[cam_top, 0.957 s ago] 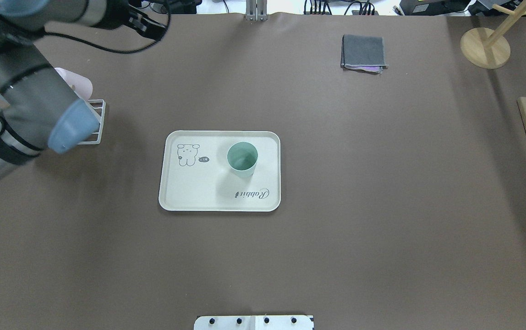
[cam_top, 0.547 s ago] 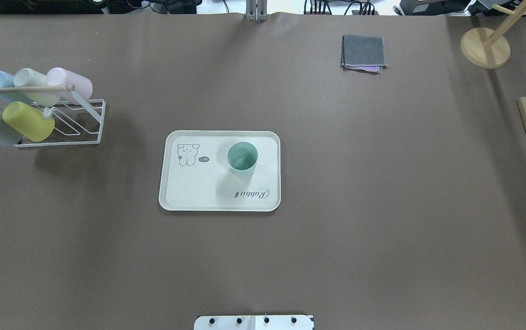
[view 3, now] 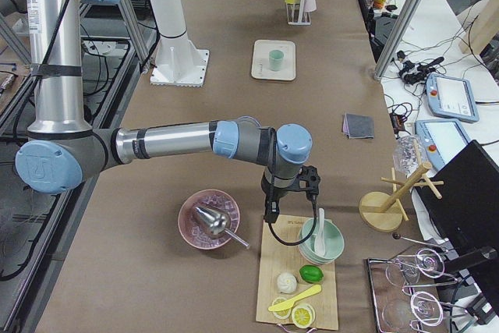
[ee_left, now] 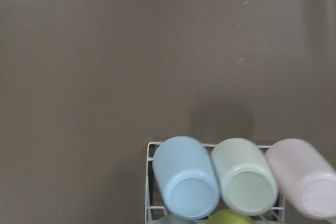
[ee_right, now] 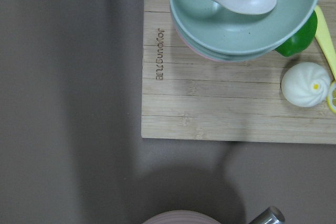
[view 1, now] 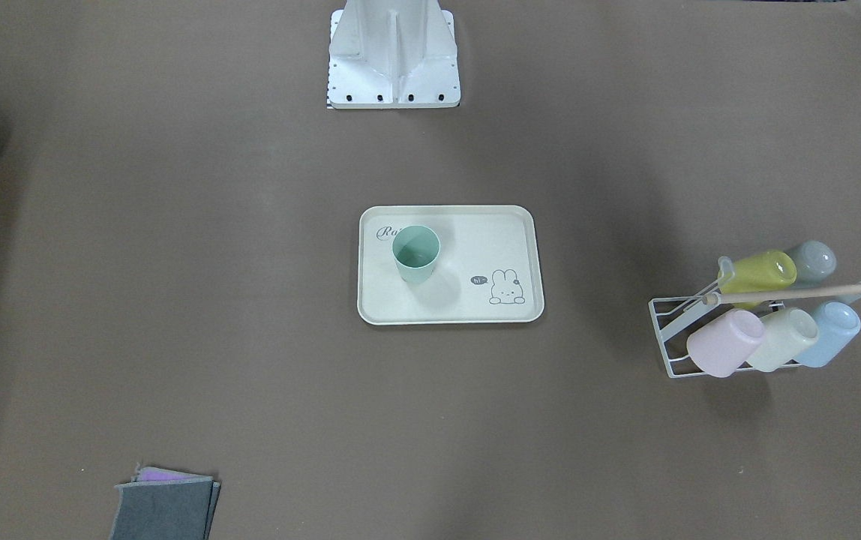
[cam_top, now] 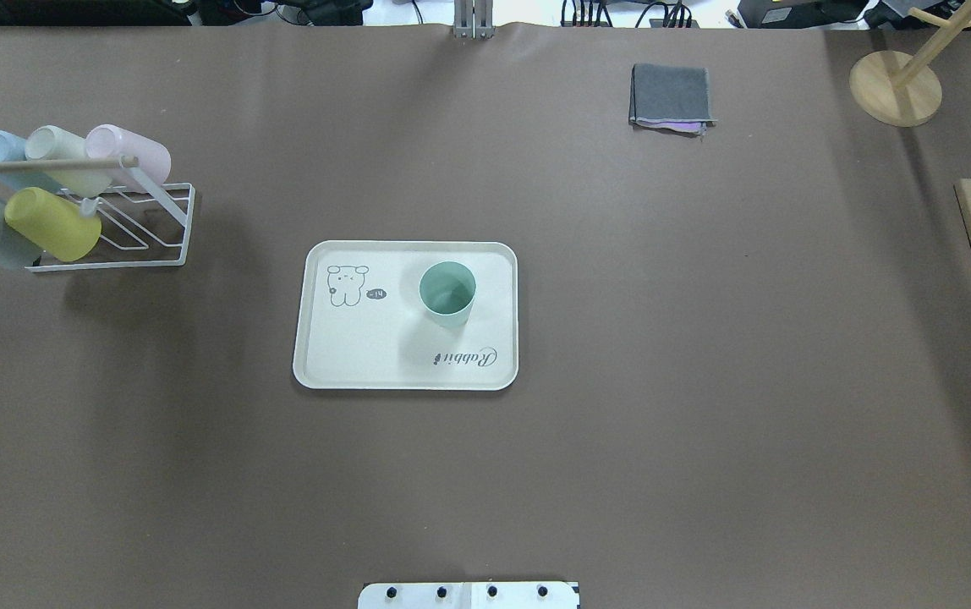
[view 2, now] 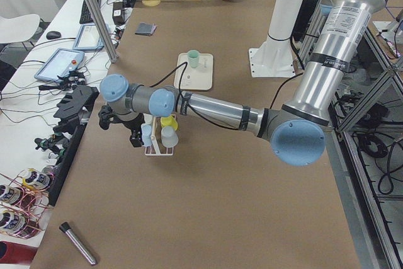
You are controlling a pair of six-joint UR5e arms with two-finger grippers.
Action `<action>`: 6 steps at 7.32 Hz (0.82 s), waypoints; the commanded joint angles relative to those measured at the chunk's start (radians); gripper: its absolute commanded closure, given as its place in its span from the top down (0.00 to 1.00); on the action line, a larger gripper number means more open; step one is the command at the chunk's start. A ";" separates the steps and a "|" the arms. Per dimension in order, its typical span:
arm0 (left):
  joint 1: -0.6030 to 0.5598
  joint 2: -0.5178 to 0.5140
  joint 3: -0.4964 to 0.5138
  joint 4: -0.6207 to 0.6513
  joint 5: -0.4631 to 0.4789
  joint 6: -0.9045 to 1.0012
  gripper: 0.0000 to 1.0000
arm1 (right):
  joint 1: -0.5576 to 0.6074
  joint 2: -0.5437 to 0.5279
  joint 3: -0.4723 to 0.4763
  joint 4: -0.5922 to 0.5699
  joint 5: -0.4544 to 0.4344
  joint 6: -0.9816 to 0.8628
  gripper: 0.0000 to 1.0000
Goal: Pick up and place green cup on tray
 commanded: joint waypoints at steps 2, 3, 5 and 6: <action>-0.036 0.120 0.024 -0.009 0.008 0.142 0.98 | -0.002 0.007 0.002 0.000 0.013 0.002 1.00; -0.056 0.127 0.024 -0.008 0.028 0.155 0.98 | -0.002 0.005 -0.003 0.000 0.024 0.001 1.00; -0.098 0.145 0.018 -0.006 0.030 0.196 0.98 | -0.002 0.004 -0.003 0.000 0.024 0.001 1.00; -0.108 0.145 0.011 -0.002 0.031 0.196 0.98 | -0.002 0.004 -0.003 0.000 0.024 0.001 1.00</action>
